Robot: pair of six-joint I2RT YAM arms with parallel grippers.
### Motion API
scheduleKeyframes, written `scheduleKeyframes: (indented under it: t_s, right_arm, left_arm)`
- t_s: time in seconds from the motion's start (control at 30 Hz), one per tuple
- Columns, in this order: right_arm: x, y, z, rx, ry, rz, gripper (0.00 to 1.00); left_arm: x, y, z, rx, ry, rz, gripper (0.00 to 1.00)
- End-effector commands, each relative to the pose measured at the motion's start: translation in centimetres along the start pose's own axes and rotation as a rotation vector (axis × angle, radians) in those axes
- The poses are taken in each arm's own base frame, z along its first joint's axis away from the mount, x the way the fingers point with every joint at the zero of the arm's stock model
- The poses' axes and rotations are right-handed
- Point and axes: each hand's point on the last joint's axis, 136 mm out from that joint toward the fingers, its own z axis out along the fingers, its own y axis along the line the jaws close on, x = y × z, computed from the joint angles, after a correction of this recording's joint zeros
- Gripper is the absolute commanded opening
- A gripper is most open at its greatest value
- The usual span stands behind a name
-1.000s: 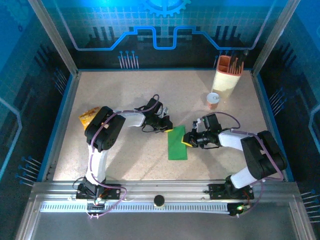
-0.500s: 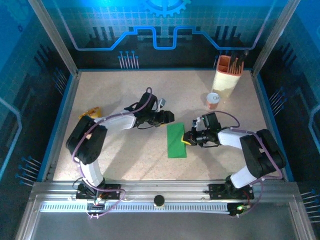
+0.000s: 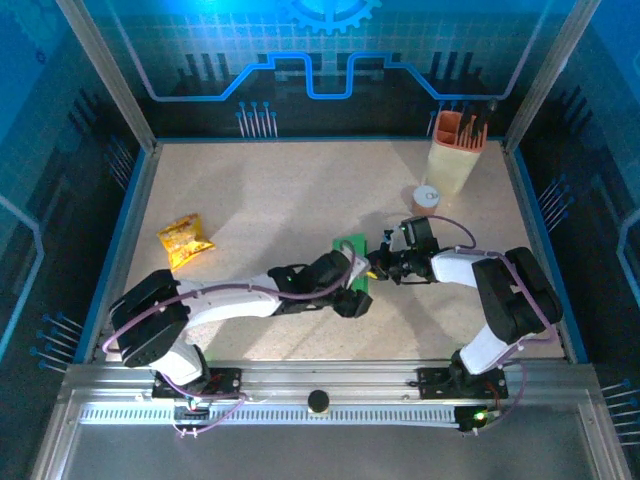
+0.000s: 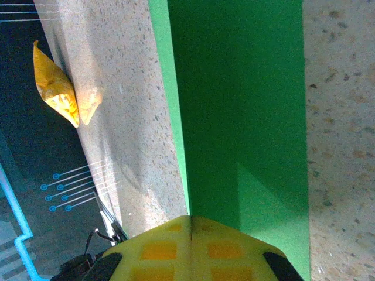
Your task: Fold a paper plane with a square sheet of paper (pick it up from the middle)
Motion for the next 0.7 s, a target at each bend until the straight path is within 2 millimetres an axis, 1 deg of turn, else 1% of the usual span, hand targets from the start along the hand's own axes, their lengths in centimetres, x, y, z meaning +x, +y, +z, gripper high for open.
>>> scheduleKeyframes:
  t_s: [0.0, 0.1, 0.27, 0.5, 0.6, 0.67]
  right_arm:
    - [-0.2, 0.1, -0.1, -0.004, 0.007, 0.025, 0.04]
    - [-0.3, 0.3, -0.2, -0.005, 0.004, 0.025, 0.04]
    - [-0.2, 0.2, -0.3, 0.003, 0.006, 0.023, 0.04]
    - [0.0, -0.1, -0.3, 0.014, 0.005, 0.024, 0.04]
    - [0.0, 0.0, -0.4, 0.010, 0.007, 0.023, 0.04]
    - [0.0, -0.1, -0.4, 0.014, 0.005, 0.025, 0.04]
  left_arm:
    - [0.4, 1.2, 0.1, -0.193, -0.018, 0.212, 0.66]
    - [0.5, 1.2, 0.6, -0.263, -0.014, 0.283, 0.69]
    - [0.5, 1.8, 1.7, -0.341, 0.006, 0.350, 0.70]
    - [0.0, 0.8, 3.1, -0.341, 0.019, 0.417, 0.71]
    - [0.3, 0.6, 3.7, -0.343, 0.036, 0.430, 0.70]
    - [0.7, 0.9, 3.9, -0.364, 0.045, 0.432, 0.68]
